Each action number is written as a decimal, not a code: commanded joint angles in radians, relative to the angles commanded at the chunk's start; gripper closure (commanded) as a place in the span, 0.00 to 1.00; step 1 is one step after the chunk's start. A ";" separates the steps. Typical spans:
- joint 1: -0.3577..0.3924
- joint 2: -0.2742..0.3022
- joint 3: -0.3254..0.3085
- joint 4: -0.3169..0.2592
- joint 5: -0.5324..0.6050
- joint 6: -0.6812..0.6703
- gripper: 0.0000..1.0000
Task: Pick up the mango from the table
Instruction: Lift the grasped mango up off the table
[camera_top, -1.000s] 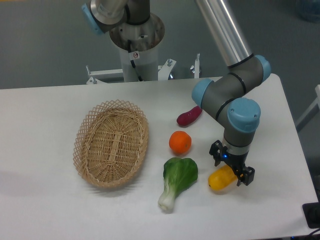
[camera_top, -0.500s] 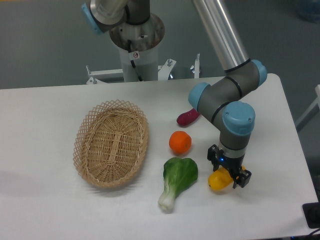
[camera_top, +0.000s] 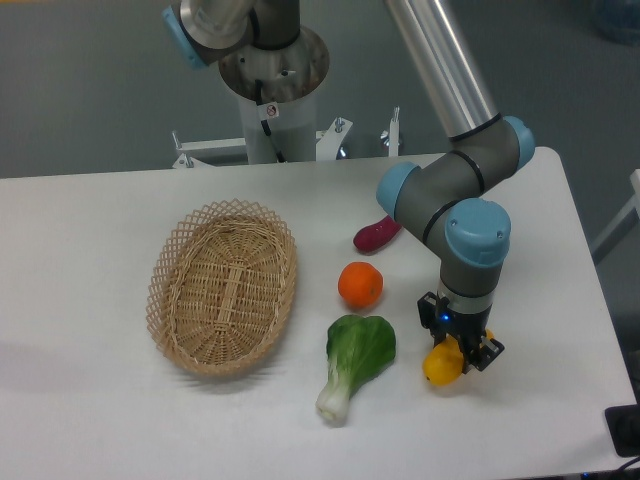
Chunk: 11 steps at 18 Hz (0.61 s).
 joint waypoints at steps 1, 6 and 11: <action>0.002 0.015 0.006 0.000 -0.018 -0.032 0.51; 0.006 0.094 0.031 -0.002 -0.185 -0.209 0.51; -0.006 0.176 0.022 -0.002 -0.270 -0.353 0.51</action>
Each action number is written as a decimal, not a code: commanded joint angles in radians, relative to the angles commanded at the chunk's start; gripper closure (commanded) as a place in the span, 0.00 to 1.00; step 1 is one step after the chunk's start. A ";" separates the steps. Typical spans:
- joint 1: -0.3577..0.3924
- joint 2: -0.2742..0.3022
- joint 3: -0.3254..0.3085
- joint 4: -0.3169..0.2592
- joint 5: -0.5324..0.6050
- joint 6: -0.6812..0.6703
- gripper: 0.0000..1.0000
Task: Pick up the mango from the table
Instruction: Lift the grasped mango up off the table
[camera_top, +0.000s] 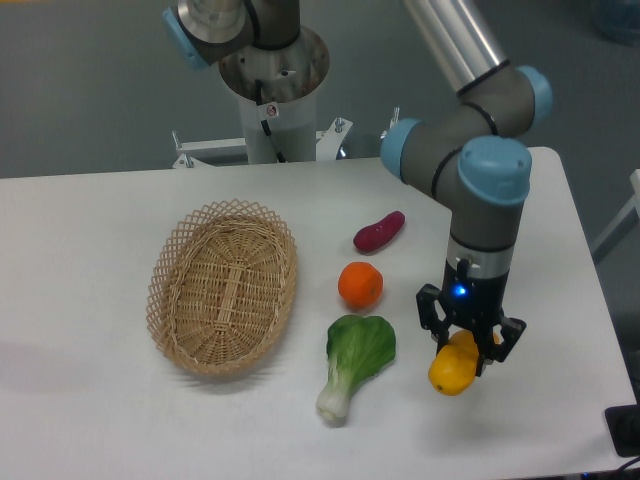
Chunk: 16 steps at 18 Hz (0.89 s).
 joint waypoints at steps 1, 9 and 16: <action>-0.002 0.017 -0.003 0.000 -0.023 -0.025 0.51; -0.012 0.075 -0.015 0.000 -0.066 -0.158 0.51; -0.029 0.094 -0.017 0.000 -0.069 -0.180 0.51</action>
